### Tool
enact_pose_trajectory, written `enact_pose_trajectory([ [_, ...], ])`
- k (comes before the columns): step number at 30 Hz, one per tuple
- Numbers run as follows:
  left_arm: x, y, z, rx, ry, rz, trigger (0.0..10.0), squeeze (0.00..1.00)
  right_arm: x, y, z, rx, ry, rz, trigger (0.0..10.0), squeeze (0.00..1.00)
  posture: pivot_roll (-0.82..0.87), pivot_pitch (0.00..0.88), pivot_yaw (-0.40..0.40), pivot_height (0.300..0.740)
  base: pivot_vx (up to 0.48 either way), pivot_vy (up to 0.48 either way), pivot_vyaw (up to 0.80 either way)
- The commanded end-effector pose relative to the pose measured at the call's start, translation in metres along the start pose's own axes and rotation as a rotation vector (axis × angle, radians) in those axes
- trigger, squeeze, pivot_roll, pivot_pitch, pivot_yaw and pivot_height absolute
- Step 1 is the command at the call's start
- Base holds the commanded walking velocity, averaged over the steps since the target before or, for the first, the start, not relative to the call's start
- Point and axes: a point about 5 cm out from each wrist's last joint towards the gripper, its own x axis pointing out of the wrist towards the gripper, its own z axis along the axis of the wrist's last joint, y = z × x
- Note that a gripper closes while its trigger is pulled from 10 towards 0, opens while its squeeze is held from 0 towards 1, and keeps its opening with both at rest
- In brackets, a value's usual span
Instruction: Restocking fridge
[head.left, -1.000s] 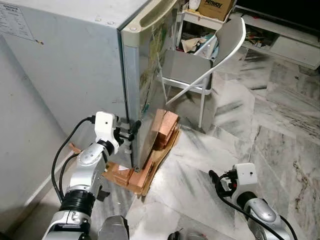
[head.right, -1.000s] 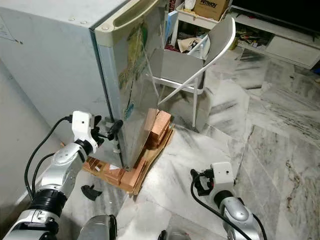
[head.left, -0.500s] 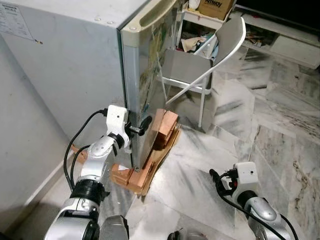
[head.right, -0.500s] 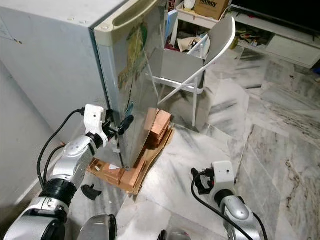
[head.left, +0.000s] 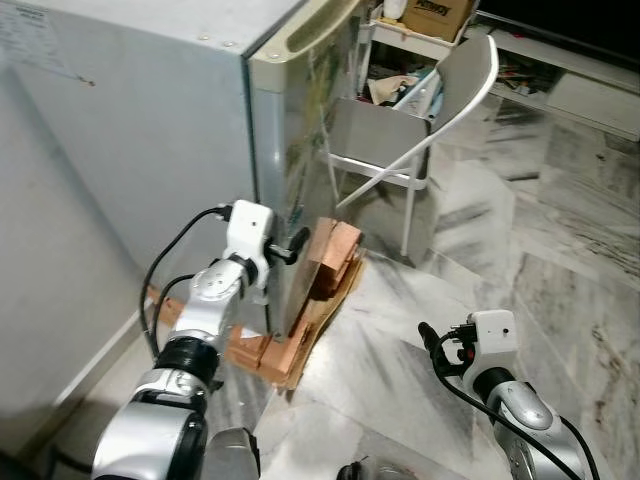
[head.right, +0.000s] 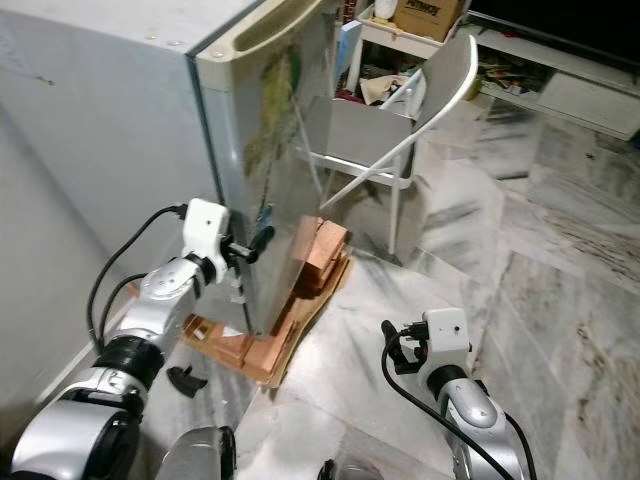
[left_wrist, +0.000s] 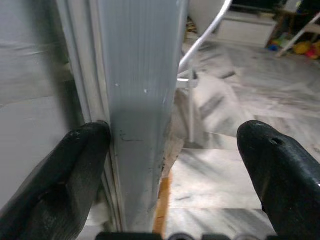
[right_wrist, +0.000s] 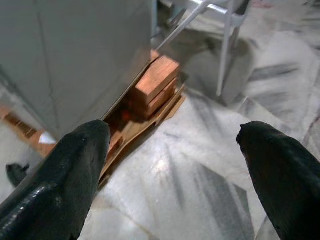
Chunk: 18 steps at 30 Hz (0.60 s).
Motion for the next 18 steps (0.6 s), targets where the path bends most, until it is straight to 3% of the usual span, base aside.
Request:
enact_pose_trajectory([
  [1,0.025,-0.075,0.054,0.120,-0.188,-0.337,10.0,0.00,0.001,0.000,0.002,-0.002,0.001,0.006,10.0,0.00,0.01,0.068,-0.079,0.740,0.000,0.000,0.00],
  [2,0.025,-0.091,0.062,0.128,-0.224,-0.399,10.0,0.00,0.002,0.001,0.001,-0.003,0.006,0.009,10.0,0.00,0.01,0.067,-0.079,0.740,0.000,0.000,0.00],
  [4,0.020,-0.142,0.084,0.107,-0.327,-0.582,10.0,0.00,0.003,0.004,-0.002,-0.002,0.026,0.026,10.0,0.00,0.01,0.062,-0.075,0.740,0.000,0.000,0.00],
  [5,0.017,-0.157,0.090,0.096,-0.353,-0.636,10.0,0.00,0.003,0.006,-0.003,-0.001,0.032,0.034,10.0,0.00,0.01,0.061,-0.075,0.740,0.000,0.000,0.00],
  [6,0.016,-0.170,0.099,0.061,-0.377,-0.672,10.0,0.00,0.004,0.007,-0.004,0.001,0.042,0.040,10.0,0.00,0.01,0.059,-0.073,0.740,0.000,0.000,0.00],
  [8,0.018,-0.177,0.106,0.020,-0.385,-0.680,10.0,0.00,0.005,0.008,-0.005,0.005,0.049,0.045,10.0,0.00,0.01,0.054,-0.071,0.740,0.000,0.000,0.00],
  [12,0.030,-0.142,0.090,0.007,-0.328,-0.529,10.0,0.00,0.005,0.010,-0.006,0.018,0.050,0.048,10.0,0.00,0.01,0.053,-0.067,0.740,0.000,0.000,0.00],
  [13,0.028,-0.125,0.081,0.010,-0.301,-0.476,10.0,0.00,0.005,0.010,-0.007,0.022,0.052,0.049,10.0,0.00,0.01,0.054,-0.063,0.740,0.000,0.000,0.00],
  [16,0.013,-0.089,0.057,0.033,-0.242,-0.381,10.0,0.00,0.005,0.010,-0.008,0.038,0.054,0.050,10.0,0.00,0.02,0.057,-0.059,0.740,0.000,0.000,0.00],
  [17,-0.001,-0.068,0.039,0.048,-0.193,-0.324,10.0,0.00,0.004,0.011,-0.009,0.043,0.052,0.051,10.0,0.00,0.02,0.058,-0.056,0.740,0.000,0.000,0.00],
  [18,-0.005,-0.063,0.034,0.052,-0.178,-0.308,10.0,0.00,0.004,0.011,-0.009,0.044,0.050,0.052,10.0,0.00,0.03,0.059,-0.055,0.740,0.000,0.000,0.00],
])
